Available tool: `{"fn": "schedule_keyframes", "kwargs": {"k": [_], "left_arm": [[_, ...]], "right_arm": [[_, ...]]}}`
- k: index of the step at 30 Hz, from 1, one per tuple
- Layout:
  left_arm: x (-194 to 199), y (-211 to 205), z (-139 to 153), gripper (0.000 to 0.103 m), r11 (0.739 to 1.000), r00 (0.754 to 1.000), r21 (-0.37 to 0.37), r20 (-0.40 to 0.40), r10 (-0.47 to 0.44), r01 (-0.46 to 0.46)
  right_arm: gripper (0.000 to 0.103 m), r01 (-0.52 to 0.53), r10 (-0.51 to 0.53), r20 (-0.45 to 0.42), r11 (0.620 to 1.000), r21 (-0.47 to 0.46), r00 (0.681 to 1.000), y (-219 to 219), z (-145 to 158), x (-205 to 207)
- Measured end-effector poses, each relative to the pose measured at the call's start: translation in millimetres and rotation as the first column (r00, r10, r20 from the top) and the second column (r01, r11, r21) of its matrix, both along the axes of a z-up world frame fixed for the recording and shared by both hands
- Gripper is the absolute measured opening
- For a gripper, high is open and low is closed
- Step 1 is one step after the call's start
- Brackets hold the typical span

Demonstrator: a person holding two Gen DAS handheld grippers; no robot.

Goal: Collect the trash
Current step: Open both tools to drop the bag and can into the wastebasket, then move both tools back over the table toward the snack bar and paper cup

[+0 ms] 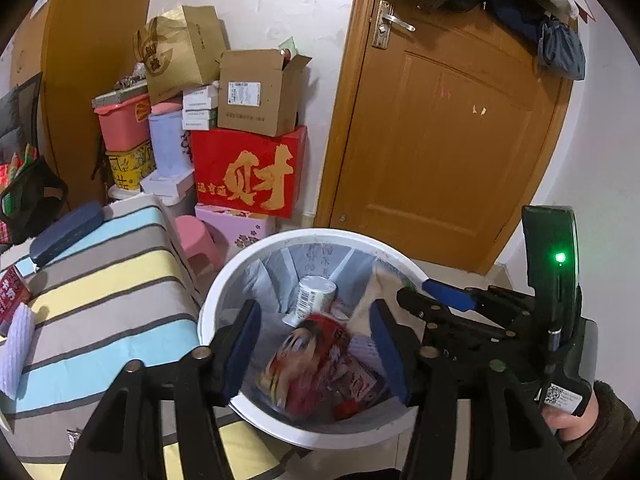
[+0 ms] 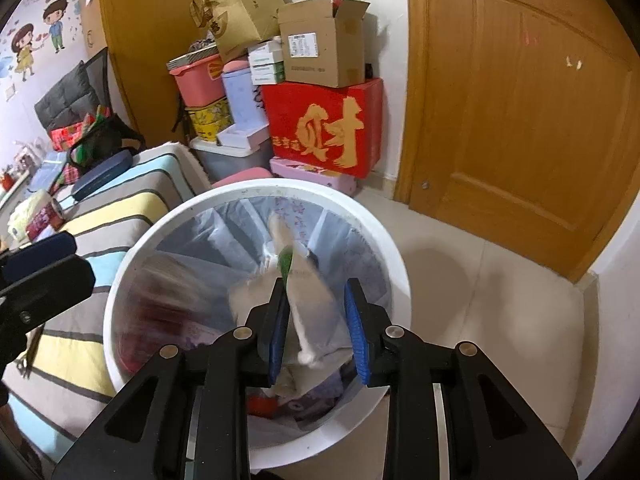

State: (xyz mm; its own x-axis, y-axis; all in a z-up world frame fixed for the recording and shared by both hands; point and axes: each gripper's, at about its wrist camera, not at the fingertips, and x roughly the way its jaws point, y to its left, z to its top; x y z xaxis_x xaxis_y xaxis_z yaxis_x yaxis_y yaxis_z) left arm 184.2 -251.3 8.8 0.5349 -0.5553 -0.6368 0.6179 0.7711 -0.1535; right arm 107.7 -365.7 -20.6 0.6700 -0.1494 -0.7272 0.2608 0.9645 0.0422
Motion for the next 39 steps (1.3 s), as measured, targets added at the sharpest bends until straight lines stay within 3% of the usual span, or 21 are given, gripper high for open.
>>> {"fn": "schedule_keyframes", "kwargs": {"k": [3,4,21,39], "left_arm": [[-1.2,2.3,1.8,0.061,1.000,1.000,-0.006,0.005,0.005,-0.005],[-1.3,3.7,1.7,0.061,1.000,1.000,-0.004,0.003,0.013,-0.013],[-20.1,47.4,9.1,0.061,0.993,0.994,0.032,0.018,0.111,-0.112],[-47.9,134.2,22.8,0.061,0.966,0.965,0.012,0.051,0.257,-0.258]], "right_arm": [[0.055,0.005,-0.005,0.001,1.000,0.010,1.000,-0.6,1.6,1.4],[0.056,0.003,-0.003,0.003,1.000,0.015,1.000,-0.8,2.3,0.7],[0.056,0.009,-0.011,0.077,1.000,0.024,0.997,16.9,16.2,-11.1],[0.056,-0.097,0.091,0.137,0.995,0.037,0.986,74.0,27.3,-15.9]]}}
